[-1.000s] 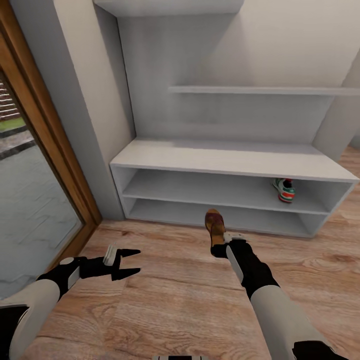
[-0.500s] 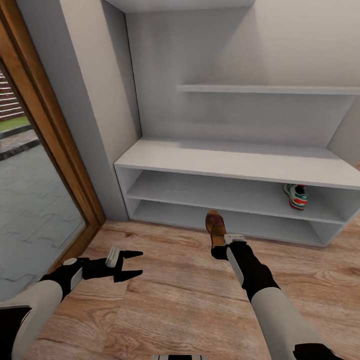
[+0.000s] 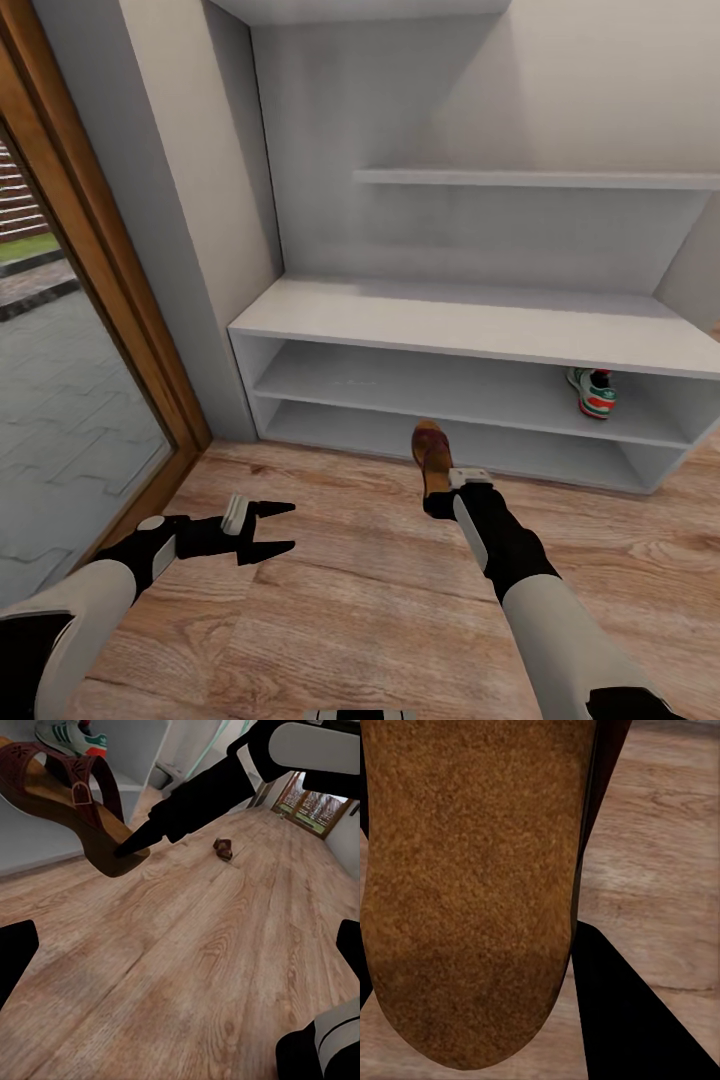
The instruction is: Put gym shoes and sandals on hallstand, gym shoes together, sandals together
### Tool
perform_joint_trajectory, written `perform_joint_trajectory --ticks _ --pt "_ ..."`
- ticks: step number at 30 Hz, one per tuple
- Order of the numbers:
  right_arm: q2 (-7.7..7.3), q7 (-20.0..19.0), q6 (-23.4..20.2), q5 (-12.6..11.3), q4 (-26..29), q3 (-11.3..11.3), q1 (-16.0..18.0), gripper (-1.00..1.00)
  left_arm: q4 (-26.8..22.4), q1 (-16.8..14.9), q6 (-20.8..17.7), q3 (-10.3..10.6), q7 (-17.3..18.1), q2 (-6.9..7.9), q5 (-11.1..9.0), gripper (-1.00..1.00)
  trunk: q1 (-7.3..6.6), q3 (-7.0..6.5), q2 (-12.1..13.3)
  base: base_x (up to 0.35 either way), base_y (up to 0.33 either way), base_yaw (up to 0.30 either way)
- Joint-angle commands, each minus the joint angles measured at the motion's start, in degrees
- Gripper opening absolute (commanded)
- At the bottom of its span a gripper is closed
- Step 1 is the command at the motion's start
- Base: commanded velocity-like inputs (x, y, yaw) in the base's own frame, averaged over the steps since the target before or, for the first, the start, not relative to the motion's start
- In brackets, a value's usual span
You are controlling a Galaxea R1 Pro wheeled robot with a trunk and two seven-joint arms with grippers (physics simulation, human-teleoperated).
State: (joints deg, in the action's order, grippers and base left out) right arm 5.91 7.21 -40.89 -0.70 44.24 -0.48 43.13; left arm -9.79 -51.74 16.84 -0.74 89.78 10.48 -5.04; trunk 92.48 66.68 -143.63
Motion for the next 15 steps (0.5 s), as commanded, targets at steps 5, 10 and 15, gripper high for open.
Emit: perform_joint_trajectory --ticks 5,10,15 --pt "0.06 1.39 -0.23 -0.21 0.03 -0.05 0.02 -1.0 0.04 -0.03 0.47 -0.05 0.13 -0.02 -0.15 1.0 -0.01 0.05 -0.02 0.0 0.0 0.0" --pt "0.04 2.44 -0.16 -0.18 0.06 -0.05 0.04 -1.0 0.04 -0.03 0.47 -0.05 0.13 -0.02 -0.15 1.0 -0.01 0.05 -0.02 0.0 0.0 0.0" --pt "0.04 3.5 -0.16 -0.17 0.06 -0.05 0.02 -1.0 0.04 -0.03 0.47 -0.05 0.13 -0.02 -0.15 1.0 -0.01 0.05 -0.02 0.0 0.0 0.0"
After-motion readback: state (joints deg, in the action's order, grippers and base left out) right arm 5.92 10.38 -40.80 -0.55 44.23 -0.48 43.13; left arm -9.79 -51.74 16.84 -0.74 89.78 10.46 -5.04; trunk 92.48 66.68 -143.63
